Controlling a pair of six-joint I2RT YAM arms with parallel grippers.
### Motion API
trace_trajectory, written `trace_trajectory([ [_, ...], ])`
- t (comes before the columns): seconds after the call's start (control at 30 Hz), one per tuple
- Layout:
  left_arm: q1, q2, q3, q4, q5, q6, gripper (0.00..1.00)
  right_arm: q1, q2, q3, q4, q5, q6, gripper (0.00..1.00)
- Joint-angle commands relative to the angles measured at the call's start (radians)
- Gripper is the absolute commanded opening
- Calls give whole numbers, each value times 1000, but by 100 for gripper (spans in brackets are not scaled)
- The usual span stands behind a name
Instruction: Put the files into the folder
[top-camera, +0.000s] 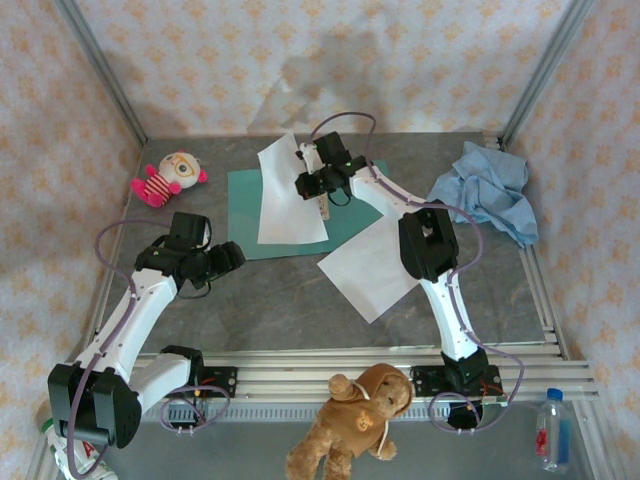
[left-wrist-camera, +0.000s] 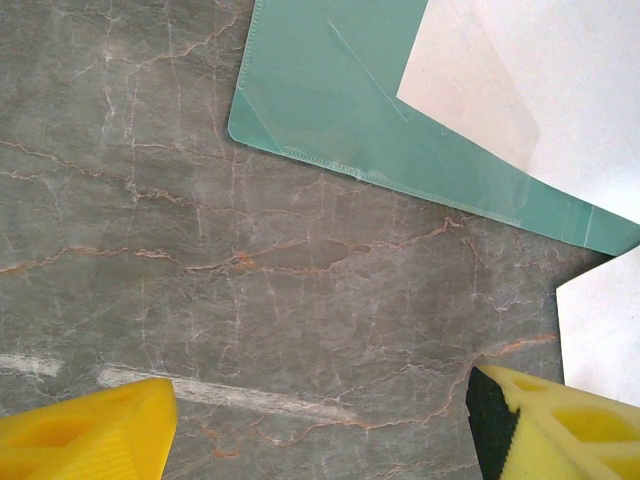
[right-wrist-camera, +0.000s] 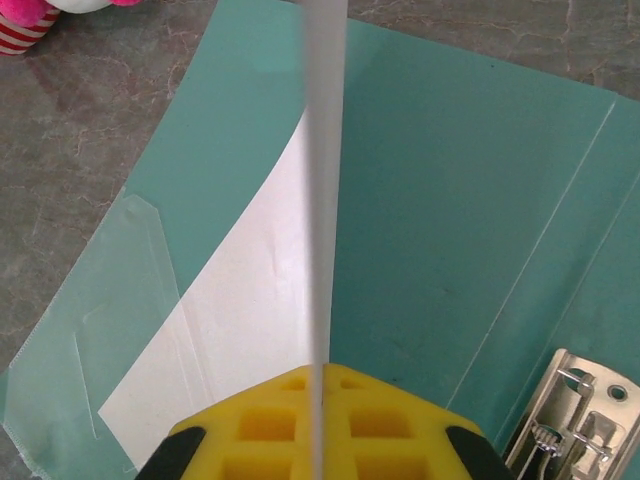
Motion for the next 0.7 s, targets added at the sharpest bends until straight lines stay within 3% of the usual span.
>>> trace_trajectory([
  [0.0, 11, -15, -13, 7, 0, 16, 77, 13, 18, 50, -1, -3, 8, 0],
  [0.67, 11, -9, -22, 10, 3, 16, 77, 44, 70, 139, -45, -52, -61, 0],
])
